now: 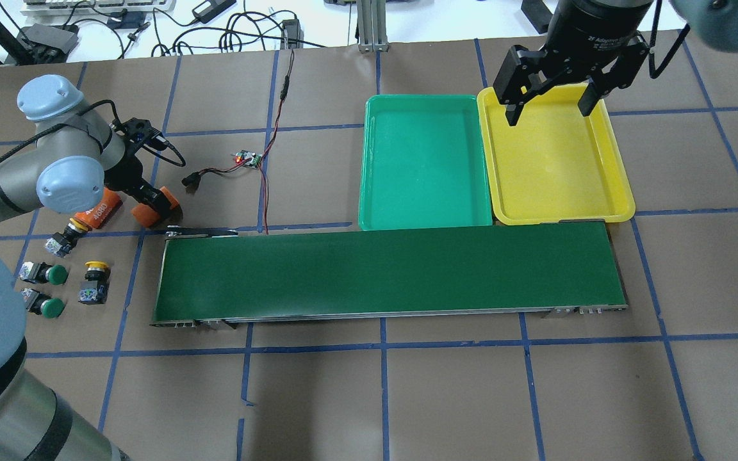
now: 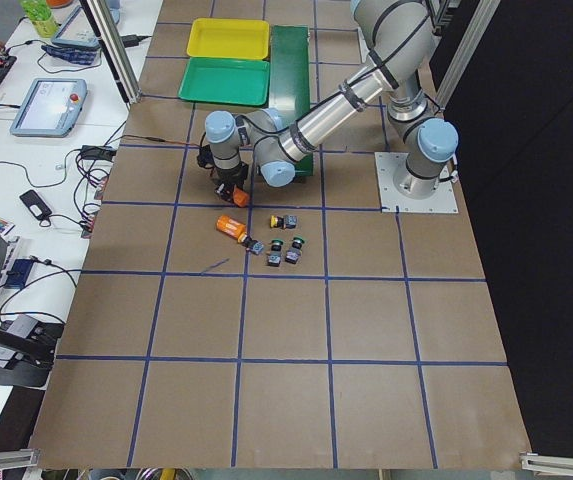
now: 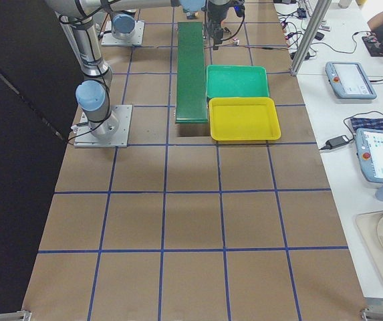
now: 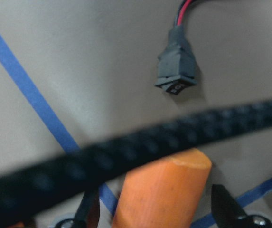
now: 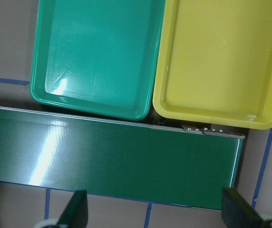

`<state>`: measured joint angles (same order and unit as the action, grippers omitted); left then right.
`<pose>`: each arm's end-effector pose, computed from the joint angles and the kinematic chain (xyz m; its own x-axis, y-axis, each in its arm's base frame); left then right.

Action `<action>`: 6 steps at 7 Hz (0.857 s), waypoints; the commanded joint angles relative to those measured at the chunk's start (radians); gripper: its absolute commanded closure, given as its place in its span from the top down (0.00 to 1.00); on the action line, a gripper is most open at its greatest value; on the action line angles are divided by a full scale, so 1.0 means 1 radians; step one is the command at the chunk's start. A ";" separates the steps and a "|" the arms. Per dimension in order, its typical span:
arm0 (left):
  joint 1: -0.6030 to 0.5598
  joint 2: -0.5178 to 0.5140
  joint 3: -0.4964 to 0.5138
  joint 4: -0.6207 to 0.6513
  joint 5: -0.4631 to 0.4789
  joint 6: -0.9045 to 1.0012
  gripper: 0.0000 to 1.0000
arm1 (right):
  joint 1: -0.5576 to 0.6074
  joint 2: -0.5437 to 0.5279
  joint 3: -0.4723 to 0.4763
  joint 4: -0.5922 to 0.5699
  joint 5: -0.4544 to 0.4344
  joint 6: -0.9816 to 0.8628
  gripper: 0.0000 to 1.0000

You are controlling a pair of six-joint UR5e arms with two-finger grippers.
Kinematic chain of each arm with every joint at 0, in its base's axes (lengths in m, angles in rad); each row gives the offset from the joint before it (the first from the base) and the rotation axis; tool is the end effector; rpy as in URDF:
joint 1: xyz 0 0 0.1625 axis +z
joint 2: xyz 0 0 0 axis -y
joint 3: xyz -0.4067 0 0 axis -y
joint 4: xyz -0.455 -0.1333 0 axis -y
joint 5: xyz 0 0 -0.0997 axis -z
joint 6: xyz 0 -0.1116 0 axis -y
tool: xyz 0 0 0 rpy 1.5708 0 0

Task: Sort buttons by color to trays
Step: 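Grasp the orange cylinder with the left gripper and lift it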

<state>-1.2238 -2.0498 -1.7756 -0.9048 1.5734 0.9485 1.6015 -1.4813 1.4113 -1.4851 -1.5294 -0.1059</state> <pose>0.0918 -0.6451 0.1226 -0.8244 0.5658 0.0130 0.5659 0.8244 0.0125 0.1559 -0.5837 0.4863 -0.9899 -0.1355 -0.0428 -0.1361 0.9906 0.0112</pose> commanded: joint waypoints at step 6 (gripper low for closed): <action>-0.230 0.394 -0.199 -0.255 -0.041 0.250 0.01 | 0.000 -0.001 0.000 0.000 0.000 0.000 1.00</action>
<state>-1.4068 -1.7238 -1.8756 -1.1568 1.5315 1.1149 1.6014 -1.4819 1.4113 -1.4857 -1.5295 -0.1059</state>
